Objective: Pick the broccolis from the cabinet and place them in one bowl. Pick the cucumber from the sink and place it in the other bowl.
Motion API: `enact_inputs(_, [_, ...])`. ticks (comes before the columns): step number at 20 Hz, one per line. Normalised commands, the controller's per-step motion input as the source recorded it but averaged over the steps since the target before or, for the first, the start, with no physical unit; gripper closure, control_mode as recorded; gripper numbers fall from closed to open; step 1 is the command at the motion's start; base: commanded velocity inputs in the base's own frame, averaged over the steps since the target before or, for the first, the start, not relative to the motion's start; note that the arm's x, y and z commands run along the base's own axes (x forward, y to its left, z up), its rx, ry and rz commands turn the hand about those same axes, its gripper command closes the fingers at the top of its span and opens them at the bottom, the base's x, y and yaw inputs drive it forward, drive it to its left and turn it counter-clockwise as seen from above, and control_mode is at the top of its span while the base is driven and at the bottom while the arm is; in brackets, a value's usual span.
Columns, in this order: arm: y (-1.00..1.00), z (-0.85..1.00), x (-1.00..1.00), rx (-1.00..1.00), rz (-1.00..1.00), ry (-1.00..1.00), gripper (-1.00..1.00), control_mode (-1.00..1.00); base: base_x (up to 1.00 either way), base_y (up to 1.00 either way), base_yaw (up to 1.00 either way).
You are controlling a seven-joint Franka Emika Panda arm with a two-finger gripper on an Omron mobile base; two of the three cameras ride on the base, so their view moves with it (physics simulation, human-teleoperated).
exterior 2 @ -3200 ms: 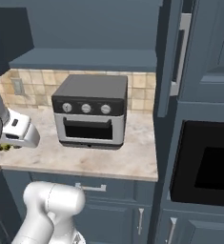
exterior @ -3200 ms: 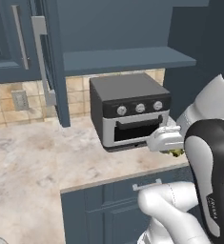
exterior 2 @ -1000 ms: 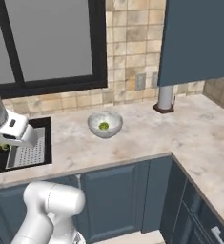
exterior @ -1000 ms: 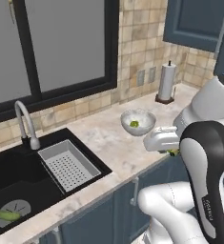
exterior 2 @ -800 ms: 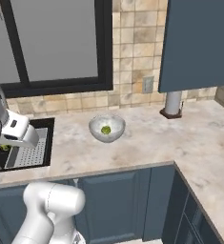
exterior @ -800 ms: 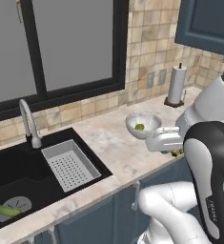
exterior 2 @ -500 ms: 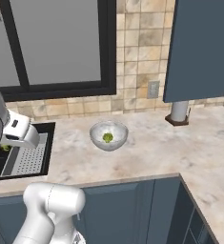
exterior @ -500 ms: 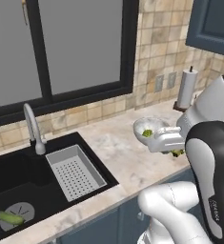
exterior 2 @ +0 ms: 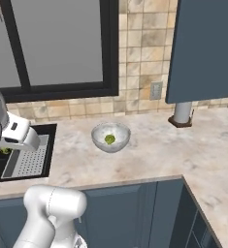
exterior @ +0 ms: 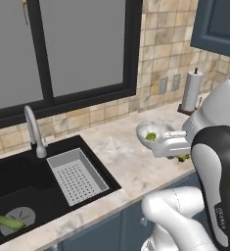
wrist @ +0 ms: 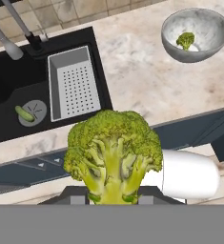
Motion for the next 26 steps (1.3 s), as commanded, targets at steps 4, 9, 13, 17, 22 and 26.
enact_inputs(4, [0.00, 0.00, 0.00, 0.00, 0.00, 0.00, 1.00, 1.00, 0.00, 0.00, 0.00])
enact_inputs(9, [0.05, -0.03, 0.18, 0.00, 0.00, 0.00, 1.00, -1.00, 0.00, 0.00, 0.00])
enact_inputs(13, [0.07, -0.08, 0.92, 0.00, -0.03, 0.00, 1.00, -1.00, 0.00, 0.00, 0.00])
enact_inputs(17, [0.00, -0.01, 0.84, 0.00, 0.00, 0.00, 1.00, -1.00, 0.00, 0.00, 0.00])
enact_inputs(22, [-0.03, 0.00, 0.50, -0.03, 0.00, 0.00, 1.00, -1.00, 0.00, 0.00, 0.00])
enact_inputs(26, [-0.17, 0.00, 0.90, -0.14, 0.00, 0.00, 1.00, -1.00, 0.00, 0.00, 0.00])
